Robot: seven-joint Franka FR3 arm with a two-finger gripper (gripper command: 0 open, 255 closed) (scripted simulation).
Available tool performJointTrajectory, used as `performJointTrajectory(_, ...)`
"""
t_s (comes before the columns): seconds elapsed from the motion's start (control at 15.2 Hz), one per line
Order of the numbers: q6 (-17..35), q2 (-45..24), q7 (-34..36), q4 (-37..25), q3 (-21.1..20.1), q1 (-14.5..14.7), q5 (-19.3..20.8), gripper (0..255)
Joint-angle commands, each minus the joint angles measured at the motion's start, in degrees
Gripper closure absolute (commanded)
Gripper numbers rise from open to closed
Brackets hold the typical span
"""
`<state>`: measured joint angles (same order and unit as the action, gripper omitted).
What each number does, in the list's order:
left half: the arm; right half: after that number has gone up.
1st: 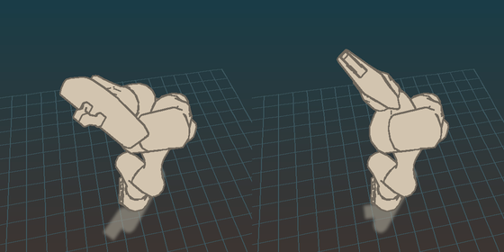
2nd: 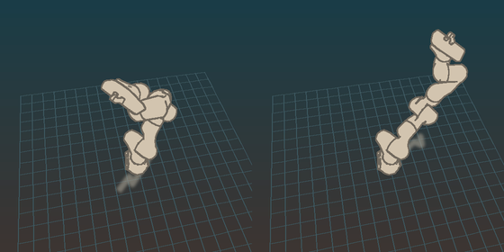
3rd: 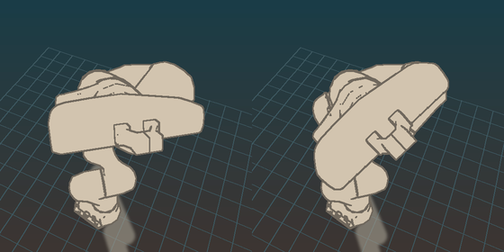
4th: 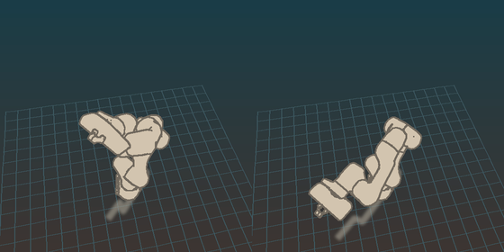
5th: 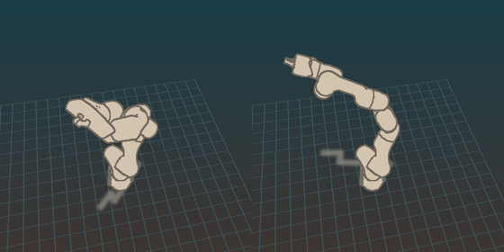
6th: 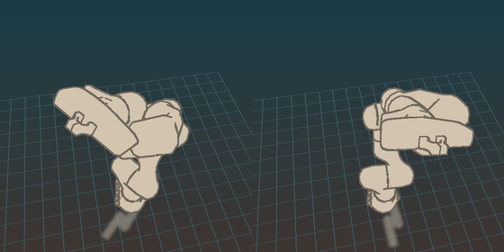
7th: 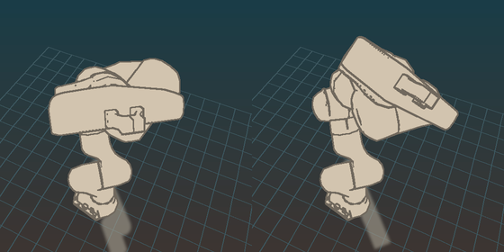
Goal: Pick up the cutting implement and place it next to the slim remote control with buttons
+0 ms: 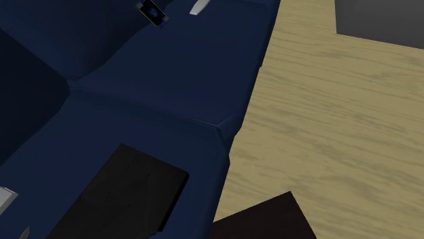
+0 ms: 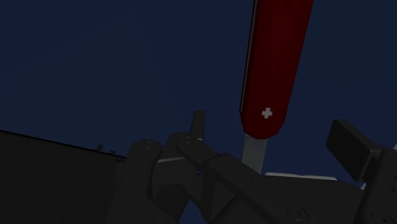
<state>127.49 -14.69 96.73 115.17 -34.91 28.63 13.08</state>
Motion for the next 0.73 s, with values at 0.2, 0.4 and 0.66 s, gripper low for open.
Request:
performJointTrajectory(0.2, -5.42, 3.6, -2.01, -2.6, -1.04, -0.78, -3.05, 0)
performJointTrajectory(0.4, -5.42, 3.6, -2.01, -2.6, -1.04, -0.77, -3.05, 0)
performJointTrajectory(0.66, -5.42, 3.6, -2.01, -2.6, -1.04, -0.77, -3.05, 0)
